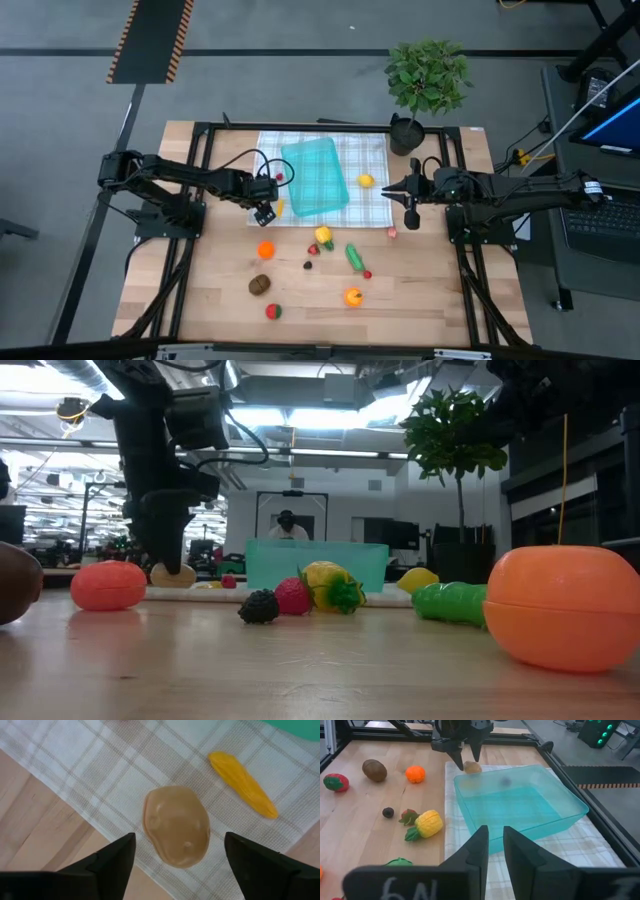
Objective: Pick and placing Produce into tupperware
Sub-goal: Put the brown potato into the blue bin
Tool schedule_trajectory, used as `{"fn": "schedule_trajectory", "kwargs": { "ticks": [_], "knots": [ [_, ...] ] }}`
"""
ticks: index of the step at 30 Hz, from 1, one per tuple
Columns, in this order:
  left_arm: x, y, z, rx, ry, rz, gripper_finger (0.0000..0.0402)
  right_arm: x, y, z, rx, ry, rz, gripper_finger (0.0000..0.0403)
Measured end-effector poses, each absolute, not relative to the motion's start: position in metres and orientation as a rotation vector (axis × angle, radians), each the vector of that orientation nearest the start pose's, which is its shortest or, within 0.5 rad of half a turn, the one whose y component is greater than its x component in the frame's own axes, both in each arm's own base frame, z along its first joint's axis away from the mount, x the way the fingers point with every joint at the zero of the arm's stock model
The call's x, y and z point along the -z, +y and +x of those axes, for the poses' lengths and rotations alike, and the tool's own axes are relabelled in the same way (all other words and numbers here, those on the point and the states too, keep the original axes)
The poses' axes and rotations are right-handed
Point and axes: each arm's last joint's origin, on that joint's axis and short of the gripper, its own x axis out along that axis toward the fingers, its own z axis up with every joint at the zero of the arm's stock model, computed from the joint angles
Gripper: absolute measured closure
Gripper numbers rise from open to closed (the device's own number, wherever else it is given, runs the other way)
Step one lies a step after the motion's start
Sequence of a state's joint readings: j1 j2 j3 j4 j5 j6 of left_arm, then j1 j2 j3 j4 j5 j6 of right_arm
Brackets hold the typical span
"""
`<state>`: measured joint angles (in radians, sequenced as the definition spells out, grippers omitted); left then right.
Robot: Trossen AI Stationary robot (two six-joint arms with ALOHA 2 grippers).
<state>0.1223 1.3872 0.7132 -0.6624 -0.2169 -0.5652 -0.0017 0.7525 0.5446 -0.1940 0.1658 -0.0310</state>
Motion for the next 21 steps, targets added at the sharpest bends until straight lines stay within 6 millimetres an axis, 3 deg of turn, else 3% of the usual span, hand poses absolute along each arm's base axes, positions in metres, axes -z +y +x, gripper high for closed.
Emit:
{"fn": "schedule_trajectory", "kwargs": {
  "ticks": [21],
  "knots": [
    [-0.1657,0.0349,0.2271,-0.648,1.145,-0.381,0.0101,-0.2544,-0.005,0.168,0.159,0.404,-0.063,0.0341]
  ]
}}
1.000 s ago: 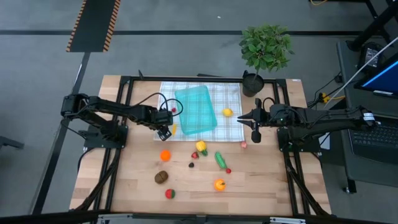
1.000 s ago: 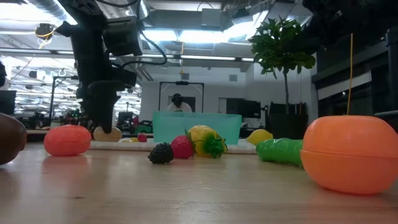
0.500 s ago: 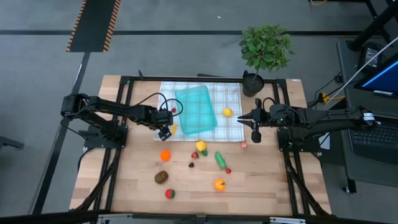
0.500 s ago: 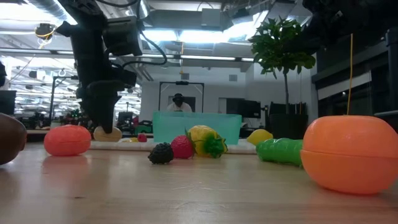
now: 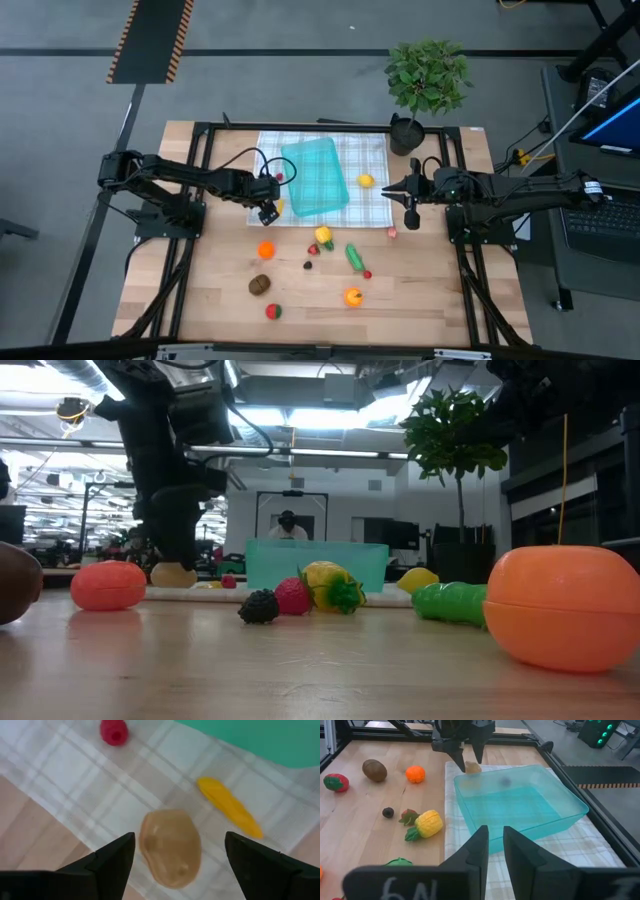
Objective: Pick and placing Produce into tupperware
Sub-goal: Put the brown potato into the blue bin
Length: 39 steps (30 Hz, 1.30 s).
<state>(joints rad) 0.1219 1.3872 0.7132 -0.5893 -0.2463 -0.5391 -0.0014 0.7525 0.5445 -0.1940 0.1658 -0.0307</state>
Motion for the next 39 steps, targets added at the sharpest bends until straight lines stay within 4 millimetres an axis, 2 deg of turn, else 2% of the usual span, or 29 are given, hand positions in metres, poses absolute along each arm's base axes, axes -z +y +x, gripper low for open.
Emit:
{"fn": "schedule_trajectory", "kwargs": {
  "ticks": [29,39],
  "knots": [
    [-0.14,0.034,0.211,-0.7,1.147,-0.384,0.0101,-0.254,-0.005,0.168,0.159,0.404,-0.064,0.0341],
    [-0.14,0.034,0.214,-0.694,1.118,-0.39,0.0101,-0.254,-0.005,0.168,0.159,0.404,-0.064,0.0341]
  ]
}}
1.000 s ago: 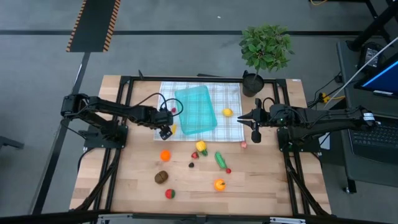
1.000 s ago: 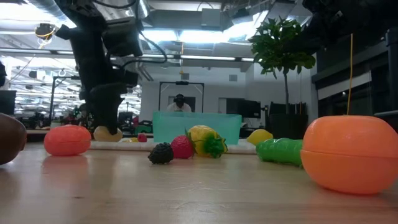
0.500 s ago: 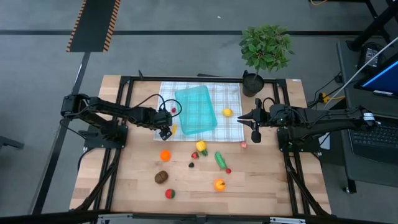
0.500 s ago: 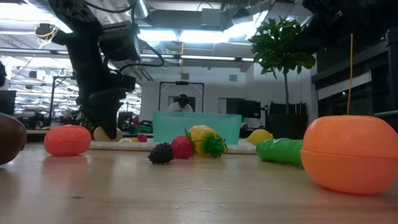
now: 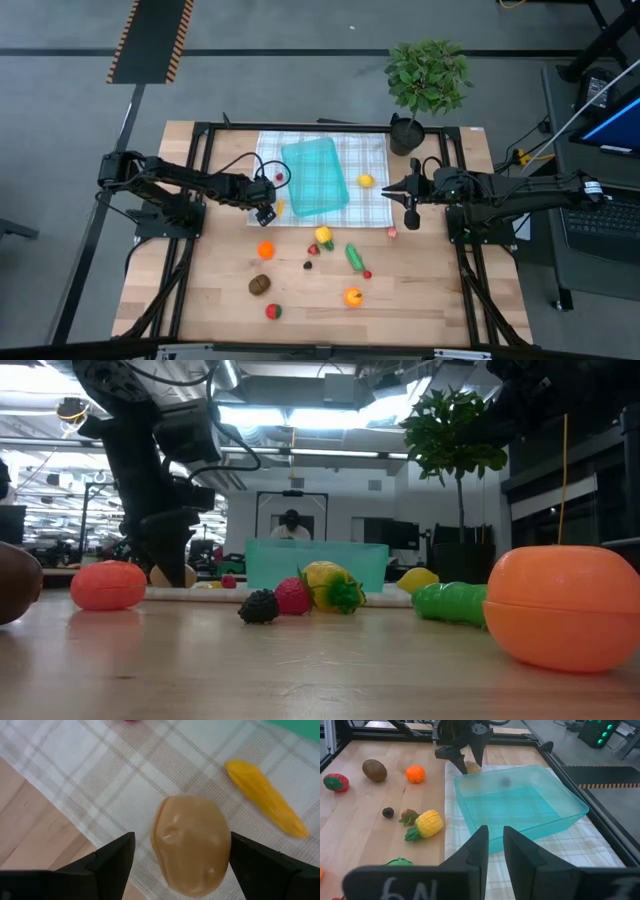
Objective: Pick and placing Produce into tupperware
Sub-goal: Put the brown potato into the blue bin
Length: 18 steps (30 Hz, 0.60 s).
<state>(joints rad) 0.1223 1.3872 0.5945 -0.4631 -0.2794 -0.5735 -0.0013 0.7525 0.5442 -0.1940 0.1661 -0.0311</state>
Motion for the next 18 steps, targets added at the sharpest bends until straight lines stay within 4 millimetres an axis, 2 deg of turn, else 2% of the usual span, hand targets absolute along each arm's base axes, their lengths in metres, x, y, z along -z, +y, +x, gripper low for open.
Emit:
{"fn": "schedule_trajectory", "kwargs": {
  "ticks": [8,18],
  "knots": [
    [-0.1398,0.0343,0.2136,-0.694,1.117,-0.39,0.0124,-0.2543,-0.005,0.168,0.159,0.404,-0.064,0.0341],
    [-0.1391,0.034,0.2115,-0.698,1.14,-0.387,0.0206,-0.2542,-0.005,0.168,0.159,0.404,-0.064,0.0341]
  ]
}}
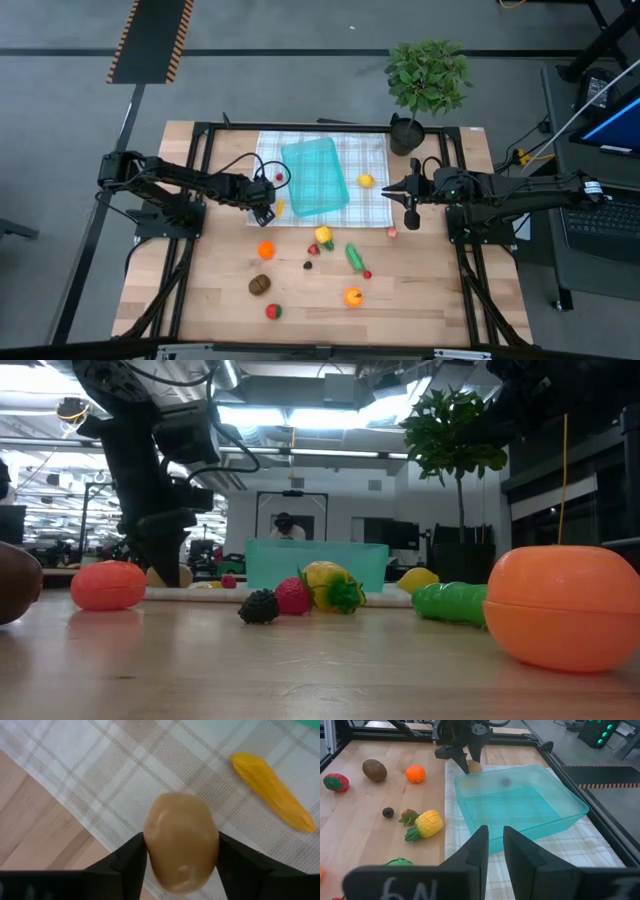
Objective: Pick and placing Produce into tupperware
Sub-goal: Put the brown potato into the blue bin
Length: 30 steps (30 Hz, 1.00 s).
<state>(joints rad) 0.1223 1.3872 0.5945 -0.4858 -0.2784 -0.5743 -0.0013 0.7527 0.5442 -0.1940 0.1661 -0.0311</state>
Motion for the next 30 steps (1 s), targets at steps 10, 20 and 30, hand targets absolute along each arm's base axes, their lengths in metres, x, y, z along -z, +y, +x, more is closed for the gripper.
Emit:
{"fn": "schedule_trajectory", "kwargs": {
  "ticks": [10,20,30],
  "knots": [
    [-0.14,0.034,0.211,-0.691,1.151,-0.382,0.0212,-0.254,-0.005,0.168,0.159,0.404,-0.064,0.0341],
    [-0.166,0.035,0.22,-0.652,1.214,-0.313,0.021,-0.254,-0.005,0.168,0.159,0.404,-0.064,0.0341],
    [-0.205,0.04,0.223,-0.549,0.984,-0.225,0.0217,-0.251,-0.005,0.171,0.153,0.423,-0.081,0.0341]
  ]
}}
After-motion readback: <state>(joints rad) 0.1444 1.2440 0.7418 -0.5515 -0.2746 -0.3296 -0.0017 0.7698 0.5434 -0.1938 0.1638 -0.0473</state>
